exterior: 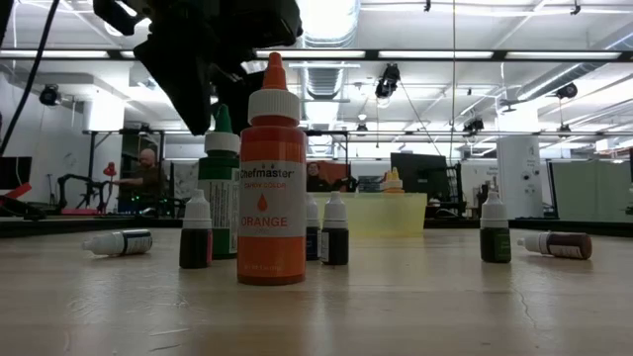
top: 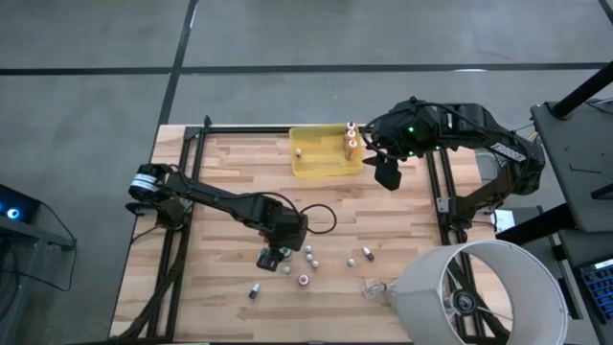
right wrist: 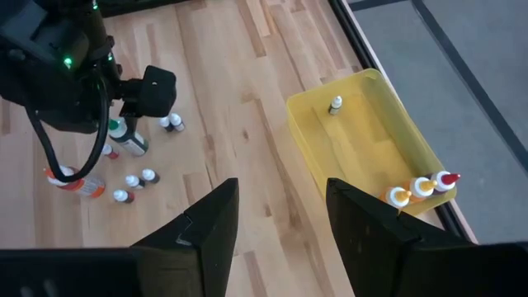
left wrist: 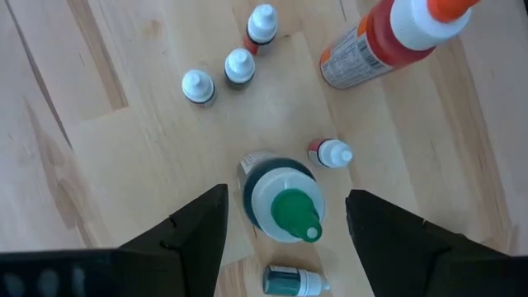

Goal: Pick & Place food coloring
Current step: Put the top small violet food coloring bottle into the yellow bin

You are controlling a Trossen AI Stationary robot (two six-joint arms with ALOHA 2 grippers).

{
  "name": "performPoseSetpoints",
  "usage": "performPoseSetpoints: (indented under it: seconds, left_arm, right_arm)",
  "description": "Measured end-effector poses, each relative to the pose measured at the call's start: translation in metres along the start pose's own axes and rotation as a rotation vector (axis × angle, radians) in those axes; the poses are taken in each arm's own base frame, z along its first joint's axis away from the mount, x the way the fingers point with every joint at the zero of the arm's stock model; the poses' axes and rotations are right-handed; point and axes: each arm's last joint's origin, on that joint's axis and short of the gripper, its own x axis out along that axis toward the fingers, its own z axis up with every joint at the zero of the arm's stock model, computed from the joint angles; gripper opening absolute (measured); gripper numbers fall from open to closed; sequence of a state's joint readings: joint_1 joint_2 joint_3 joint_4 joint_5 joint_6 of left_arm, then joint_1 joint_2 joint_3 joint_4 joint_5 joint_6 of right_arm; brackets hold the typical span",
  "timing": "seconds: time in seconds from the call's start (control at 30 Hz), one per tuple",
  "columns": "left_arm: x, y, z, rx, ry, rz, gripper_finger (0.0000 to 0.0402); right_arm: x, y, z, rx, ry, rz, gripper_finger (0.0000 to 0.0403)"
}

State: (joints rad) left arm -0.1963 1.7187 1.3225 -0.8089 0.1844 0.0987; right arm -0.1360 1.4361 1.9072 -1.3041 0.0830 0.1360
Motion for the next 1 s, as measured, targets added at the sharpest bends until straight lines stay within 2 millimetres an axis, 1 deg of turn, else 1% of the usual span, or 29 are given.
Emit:
performPoseSetpoints:
  seconds: [0.4, 0.6, 0.87, 1.0]
  left_arm:
    - [-0.002, 0.000, 0.003, 0.000, -0.015, 0.006, 0.0217]
    - [-0.015, 0.004, 0.010, -0.014, -0.033, 0.029, 0.0217]
    - [-0.036, 0.021, 0.022, -0.049, -0.100, 0.061, 0.0217]
    - [-0.040, 0.038, 0.013, -0.109, -0.052, 0.081, 0.0217]
  right_arm:
    - [0.000, 0.000, 0.000, -0.004, -0.001, -0.007, 0.0173]
    - [0.000, 0.000, 0.000, -0.005, -0.001, -0.008, 0.0173]
    - [0.000, -0.001, 0.000, -0.005, -0.003, -0.023, 0.0173]
    - [0.000, -0.001, 0.000, -0.005, -0.003, -0.026, 0.0173]
